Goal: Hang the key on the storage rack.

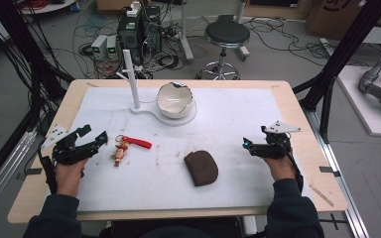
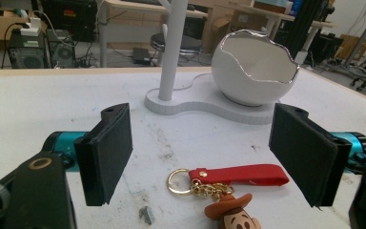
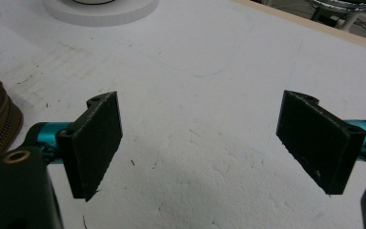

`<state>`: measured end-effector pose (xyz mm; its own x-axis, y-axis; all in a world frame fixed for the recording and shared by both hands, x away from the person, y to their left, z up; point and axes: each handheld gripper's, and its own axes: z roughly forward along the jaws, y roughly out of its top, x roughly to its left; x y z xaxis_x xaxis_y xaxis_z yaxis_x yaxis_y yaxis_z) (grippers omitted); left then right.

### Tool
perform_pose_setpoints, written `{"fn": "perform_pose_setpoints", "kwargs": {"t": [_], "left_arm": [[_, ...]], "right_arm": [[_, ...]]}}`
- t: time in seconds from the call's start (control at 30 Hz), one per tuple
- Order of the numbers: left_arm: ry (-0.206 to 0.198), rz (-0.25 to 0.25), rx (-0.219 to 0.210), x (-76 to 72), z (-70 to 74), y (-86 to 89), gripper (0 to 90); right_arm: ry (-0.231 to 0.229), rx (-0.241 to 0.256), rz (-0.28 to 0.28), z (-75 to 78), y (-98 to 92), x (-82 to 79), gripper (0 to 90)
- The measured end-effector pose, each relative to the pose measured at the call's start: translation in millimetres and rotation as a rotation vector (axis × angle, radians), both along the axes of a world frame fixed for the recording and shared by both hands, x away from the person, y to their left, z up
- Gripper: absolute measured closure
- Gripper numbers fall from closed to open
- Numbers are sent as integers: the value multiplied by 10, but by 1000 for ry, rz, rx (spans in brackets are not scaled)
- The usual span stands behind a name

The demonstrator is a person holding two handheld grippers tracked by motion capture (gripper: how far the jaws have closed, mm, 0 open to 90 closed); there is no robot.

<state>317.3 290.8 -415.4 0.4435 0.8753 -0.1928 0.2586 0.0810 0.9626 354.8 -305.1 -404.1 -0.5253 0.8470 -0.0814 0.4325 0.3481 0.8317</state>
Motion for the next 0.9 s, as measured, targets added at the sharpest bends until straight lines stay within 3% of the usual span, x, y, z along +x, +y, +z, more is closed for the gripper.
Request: {"fn": "perform_pose_setpoints", "kwargs": {"t": [0.33, 0.57, 0.9], "left_arm": [[15, -4, 7, 18, -20, -50, 227], [1, -27, 23, -23, 25, -90, 252], [45, -27, 62, 35, -26, -112, 268]], "right_arm": [[13, 37, 0, -20, -45, -2, 156], [11, 42, -20, -7, -66, -8, 156], [16, 33, -19, -13, -33, -9, 158]]}}
